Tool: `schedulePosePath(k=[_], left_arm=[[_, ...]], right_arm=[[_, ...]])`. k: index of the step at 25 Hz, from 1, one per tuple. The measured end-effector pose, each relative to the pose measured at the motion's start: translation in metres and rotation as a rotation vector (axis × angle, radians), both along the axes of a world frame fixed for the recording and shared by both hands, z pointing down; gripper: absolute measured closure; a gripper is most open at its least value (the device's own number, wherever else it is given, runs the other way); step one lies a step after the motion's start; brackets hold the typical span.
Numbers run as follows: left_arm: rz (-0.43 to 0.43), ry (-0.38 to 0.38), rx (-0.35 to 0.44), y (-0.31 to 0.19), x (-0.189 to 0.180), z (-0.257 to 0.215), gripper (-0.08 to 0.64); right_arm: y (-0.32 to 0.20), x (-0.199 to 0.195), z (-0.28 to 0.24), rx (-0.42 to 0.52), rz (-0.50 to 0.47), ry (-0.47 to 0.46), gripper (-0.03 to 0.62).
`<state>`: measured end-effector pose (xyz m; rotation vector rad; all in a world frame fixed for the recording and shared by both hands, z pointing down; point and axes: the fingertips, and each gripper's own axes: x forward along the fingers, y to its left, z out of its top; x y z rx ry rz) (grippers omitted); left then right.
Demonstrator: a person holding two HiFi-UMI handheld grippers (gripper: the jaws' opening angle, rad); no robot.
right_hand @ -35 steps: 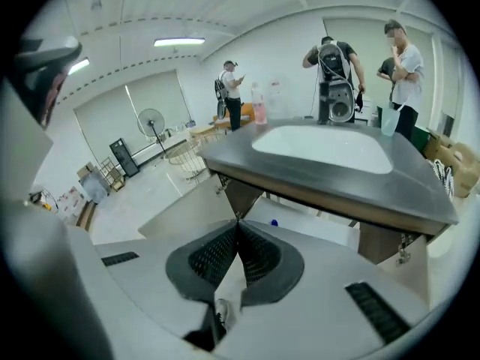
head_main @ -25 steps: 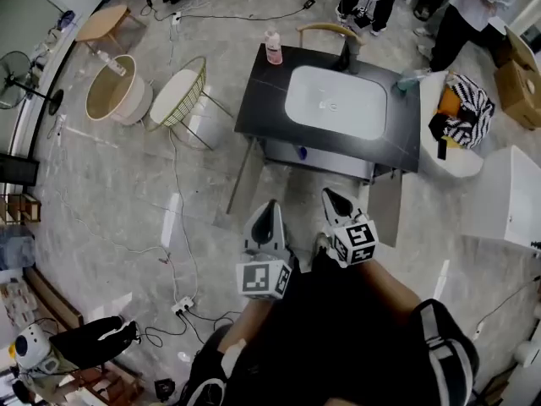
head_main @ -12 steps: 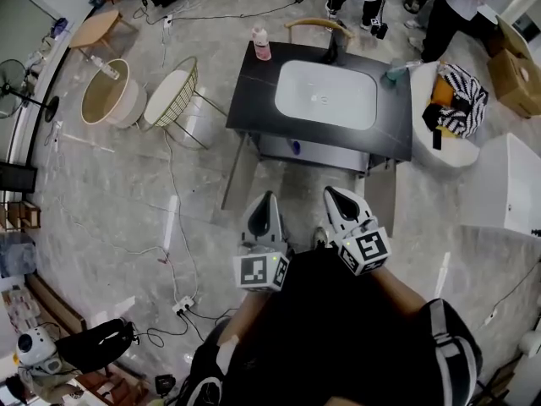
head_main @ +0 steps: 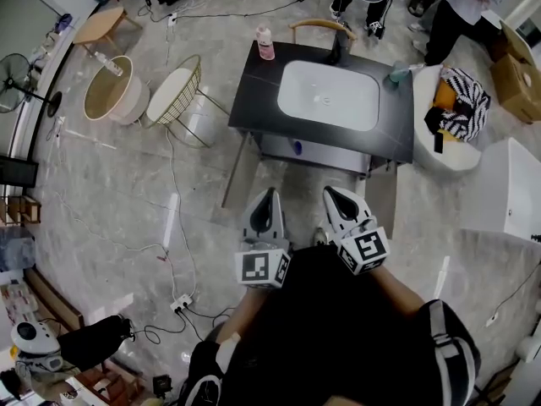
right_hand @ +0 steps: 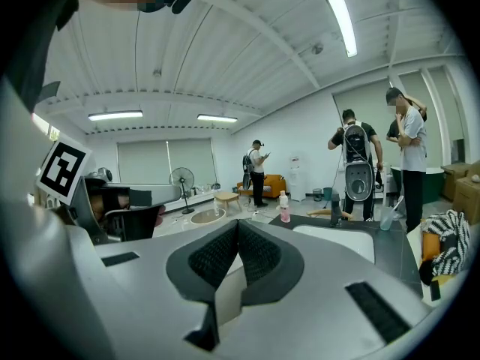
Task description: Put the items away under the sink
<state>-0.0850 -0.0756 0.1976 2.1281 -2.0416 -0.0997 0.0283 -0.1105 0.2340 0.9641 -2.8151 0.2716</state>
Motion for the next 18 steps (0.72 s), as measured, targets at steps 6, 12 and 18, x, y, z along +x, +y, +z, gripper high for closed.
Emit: schedulePosePath(k=[6, 12, 18], left_arm=[[-0.003, 0.004, -0.006, 0.0023, 0.0002, 0.0010, 0.545], [-0.010, 0.007, -0.004, 0.0059, 0.0018, 0.0027, 0.545], [-0.006, 0.005, 0.001, 0.0074, 0.0064, 0.0028, 0.545]], right_arm=[[0.0007, -0.0024, -0.0041, -0.010, -0.008, -0.004, 0.581], [0.0050, -0.0005, -0.0018, -0.009, -0.014, -0.017, 0.581], [0.0062, 0.0034, -0.0002, 0.004, -0.021, -0.008, 0.581]])
